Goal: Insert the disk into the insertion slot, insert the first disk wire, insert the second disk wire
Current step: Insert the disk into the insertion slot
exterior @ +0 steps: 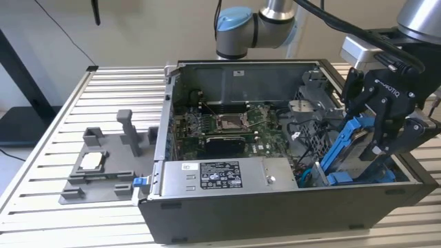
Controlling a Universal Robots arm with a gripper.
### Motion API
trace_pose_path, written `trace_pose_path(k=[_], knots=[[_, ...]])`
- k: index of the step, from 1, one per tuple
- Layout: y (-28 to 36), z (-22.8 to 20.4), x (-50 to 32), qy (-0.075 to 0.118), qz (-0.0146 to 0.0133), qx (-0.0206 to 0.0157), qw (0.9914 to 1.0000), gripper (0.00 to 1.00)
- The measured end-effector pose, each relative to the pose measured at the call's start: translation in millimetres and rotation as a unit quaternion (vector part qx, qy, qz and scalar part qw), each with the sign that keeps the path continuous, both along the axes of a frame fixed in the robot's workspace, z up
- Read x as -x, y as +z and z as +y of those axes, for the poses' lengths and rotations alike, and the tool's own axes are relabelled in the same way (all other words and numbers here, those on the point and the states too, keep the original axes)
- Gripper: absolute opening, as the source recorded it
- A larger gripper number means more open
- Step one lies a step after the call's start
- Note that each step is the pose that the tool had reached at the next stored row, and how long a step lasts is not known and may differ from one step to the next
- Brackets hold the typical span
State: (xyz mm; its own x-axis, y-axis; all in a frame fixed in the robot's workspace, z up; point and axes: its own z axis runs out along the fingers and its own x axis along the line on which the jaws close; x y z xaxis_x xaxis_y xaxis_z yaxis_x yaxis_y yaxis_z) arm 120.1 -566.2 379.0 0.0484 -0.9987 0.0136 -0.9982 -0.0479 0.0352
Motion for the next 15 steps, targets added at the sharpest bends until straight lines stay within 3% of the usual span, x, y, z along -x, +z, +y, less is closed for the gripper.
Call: trace_pose_path(k=[2, 4, 5, 9, 11, 13, 15], knots=[[0.0, 0.0, 0.0, 0.000, -0.0001, 0.0000, 1.00000, 0.64], [0.0, 0.0, 0.0, 0.000, -0.0003, 0.0000, 1.00000, 0.51], [0.0, 0.0, 0.0, 0.001, -0.0004, 0.0000, 1.00000, 0.51], [0.0, 0.0, 0.0, 0.001, -0.0007, 0.0001, 1.00000, 0.34], [0.0, 0.0, 0.0, 0.001, -0.0008, -0.0002, 1.00000, 0.32], [0.1, 0.0, 0.2, 0.001, -0.0014, -0.0042, 0.99999, 0.32], [0.0, 0.1, 0.2, 0.001, -0.0016, -0.0051, 0.99999, 0.32]])
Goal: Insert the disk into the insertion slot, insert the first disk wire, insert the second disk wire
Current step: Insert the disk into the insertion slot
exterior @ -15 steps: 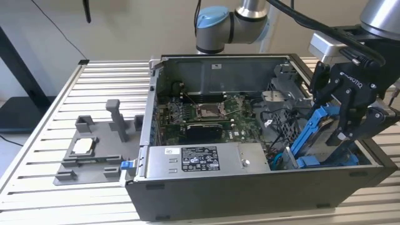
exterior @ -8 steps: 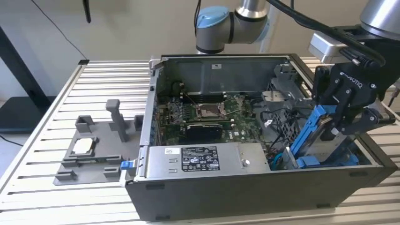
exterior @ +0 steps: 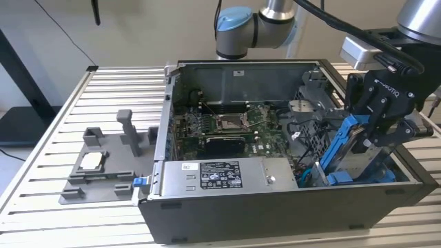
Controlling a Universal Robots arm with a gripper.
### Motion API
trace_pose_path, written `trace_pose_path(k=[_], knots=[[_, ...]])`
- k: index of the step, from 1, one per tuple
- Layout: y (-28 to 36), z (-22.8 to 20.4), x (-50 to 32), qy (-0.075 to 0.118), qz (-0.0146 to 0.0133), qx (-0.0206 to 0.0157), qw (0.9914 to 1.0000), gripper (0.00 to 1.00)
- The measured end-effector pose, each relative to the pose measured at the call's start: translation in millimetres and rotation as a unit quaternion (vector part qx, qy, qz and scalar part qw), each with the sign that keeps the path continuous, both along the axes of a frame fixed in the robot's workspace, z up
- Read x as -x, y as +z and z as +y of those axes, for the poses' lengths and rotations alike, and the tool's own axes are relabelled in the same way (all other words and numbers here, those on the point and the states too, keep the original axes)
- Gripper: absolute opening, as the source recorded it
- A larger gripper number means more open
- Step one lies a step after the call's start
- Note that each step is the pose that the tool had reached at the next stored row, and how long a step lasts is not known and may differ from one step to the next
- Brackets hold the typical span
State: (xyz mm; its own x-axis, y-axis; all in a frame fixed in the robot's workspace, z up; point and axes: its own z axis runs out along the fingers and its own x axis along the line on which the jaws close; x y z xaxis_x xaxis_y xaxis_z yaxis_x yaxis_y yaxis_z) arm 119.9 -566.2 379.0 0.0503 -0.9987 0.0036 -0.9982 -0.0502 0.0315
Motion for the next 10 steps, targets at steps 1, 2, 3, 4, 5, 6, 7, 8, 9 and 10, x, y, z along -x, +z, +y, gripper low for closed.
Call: trace_pose_path(k=[1, 2, 3, 4, 5, 6, 7, 8, 9, 10], knots=[[-0.1, 0.0, 0.0, 0.000, -0.0001, -0.0002, 1.00000, 0.32], [-0.1, 0.0, -0.1, 0.000, -0.0001, -0.0003, 1.00000, 0.32], [0.0, 0.0, -0.1, 0.000, -0.0001, -0.0004, 1.00000, 0.32], [0.0, 0.0, -0.1, 0.000, -0.0002, -0.0005, 1.00000, 0.32], [0.0, 0.0, -0.1, 0.000, -0.0002, -0.0006, 1.00000, 0.32], [-0.2, 0.1, -0.1, 0.000, -0.0003, -0.0012, 1.00000, 0.32], [-0.2, 0.1, -0.2, 0.000, -0.0004, -0.0012, 1.00000, 0.33], [-0.2, 0.0, -0.2, 0.000, -0.0004, -0.0011, 1.00000, 0.33], [-0.1, 0.0, -0.2, 0.000, -0.0004, -0.0011, 1.00000, 0.40], [-0.1, 0.0, -0.1, 0.000, -0.0004, -0.0013, 1.00000, 0.40]])
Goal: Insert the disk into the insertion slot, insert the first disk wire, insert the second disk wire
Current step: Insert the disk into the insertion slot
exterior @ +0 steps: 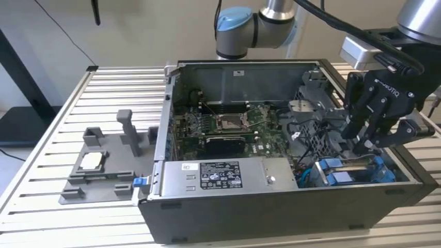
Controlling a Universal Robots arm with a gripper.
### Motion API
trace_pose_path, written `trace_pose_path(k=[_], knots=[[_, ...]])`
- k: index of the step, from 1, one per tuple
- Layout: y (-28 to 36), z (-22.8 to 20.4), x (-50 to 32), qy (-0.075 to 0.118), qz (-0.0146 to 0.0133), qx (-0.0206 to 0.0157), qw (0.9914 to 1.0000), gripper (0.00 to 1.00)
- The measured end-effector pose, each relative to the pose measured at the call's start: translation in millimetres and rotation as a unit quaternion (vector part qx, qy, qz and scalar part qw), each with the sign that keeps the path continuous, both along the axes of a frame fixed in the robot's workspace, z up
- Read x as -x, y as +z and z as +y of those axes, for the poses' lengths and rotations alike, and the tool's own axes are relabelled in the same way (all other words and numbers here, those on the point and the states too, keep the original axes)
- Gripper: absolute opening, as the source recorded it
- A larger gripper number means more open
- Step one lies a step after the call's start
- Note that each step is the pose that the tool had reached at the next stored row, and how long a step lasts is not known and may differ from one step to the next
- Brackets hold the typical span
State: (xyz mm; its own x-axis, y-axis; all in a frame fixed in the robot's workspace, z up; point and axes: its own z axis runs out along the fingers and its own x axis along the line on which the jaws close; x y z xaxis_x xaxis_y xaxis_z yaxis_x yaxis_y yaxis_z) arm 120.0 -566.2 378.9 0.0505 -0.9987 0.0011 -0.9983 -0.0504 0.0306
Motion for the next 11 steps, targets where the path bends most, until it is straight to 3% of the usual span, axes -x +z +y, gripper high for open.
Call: trace_pose_path(k=[5, 6, 8, 11], knots=[[7.6, 0.0, 0.0, 0.000, -0.0001, 0.0000, 1.00000, 0.40], [9.9, 0.2, 0.2, 0.000, -0.0014, 0.0000, 1.00000, 0.40], [11.2, 0.8, 0.4, 0.000, -0.0055, -0.0017, 0.99998, 0.40], [11.6, 1.8, 1.3, 0.000, -0.0171, -0.0057, 0.99984, 0.40]])
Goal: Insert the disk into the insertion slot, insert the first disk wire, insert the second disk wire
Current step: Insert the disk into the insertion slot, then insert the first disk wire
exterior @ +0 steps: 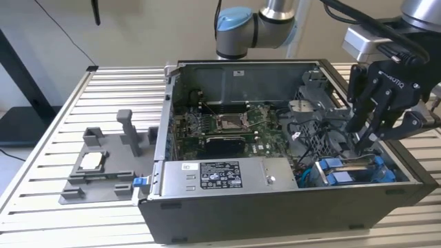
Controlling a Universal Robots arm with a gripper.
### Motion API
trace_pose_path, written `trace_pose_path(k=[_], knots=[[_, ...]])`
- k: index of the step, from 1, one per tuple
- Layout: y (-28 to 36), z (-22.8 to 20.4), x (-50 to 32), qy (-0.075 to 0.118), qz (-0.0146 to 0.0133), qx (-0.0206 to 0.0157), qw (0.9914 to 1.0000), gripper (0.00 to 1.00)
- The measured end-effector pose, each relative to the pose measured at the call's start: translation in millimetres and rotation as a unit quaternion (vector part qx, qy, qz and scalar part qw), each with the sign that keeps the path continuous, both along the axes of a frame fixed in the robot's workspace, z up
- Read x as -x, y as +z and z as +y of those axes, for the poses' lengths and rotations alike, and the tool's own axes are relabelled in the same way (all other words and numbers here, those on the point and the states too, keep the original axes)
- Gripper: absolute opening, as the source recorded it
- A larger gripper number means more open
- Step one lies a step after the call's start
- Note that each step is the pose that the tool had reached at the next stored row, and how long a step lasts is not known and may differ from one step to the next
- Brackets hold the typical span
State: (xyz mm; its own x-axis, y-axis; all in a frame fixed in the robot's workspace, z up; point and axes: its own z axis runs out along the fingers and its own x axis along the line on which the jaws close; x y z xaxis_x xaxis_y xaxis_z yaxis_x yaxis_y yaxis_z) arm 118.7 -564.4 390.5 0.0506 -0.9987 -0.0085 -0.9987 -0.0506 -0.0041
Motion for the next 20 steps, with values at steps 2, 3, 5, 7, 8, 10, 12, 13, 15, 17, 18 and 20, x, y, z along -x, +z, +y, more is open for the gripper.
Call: trace_pose_path(k=[2, 3, 5, 7, 8, 10, 12, 13, 15, 17, 18, 20], knots=[[0.3, 1.6, 0.8, 0.000, -0.0074, -0.0016, 0.99997, 0.40], [0.4, 2.6, 1.0, 0.000, -0.0105, -0.0021, 0.99994, 0.40], [1.7, 4.0, 1.6, 0.000, -0.0145, -0.0028, 0.99989, 0.40], [2.5, 6.7, 1.8, 0.000, -0.0179, -0.0030, 0.99983, 0.40], [2.6, 8.5, 1.8, 0.000, -0.0196, -0.0030, 0.99980, 0.40], [2.6, 11.6, 2.0, 0.000, -0.0254, -0.0041, 0.99967, 0.40], [2.6, 14.0, 2.2, 0.000, -0.0338, -0.0084, 0.99939, 0.40], [2.6, 14.8, 2.3, 0.000, -0.0372, -0.0108, 0.99925, 0.40], [3.4, 15.1, 2.8, 0.001, -0.0411, -0.0134, 0.99907, 0.40], [4.6, 15.3, 3.2, 0.002, -0.0431, -0.0147, 0.99896, 0.40], [4.5, 16.8, 3.2, 0.002, -0.0442, -0.0148, 0.99891, 0.40], [3.8, 21.5, 3.2, 0.003, -0.0463, -0.0147, 0.99882, 0.40]])
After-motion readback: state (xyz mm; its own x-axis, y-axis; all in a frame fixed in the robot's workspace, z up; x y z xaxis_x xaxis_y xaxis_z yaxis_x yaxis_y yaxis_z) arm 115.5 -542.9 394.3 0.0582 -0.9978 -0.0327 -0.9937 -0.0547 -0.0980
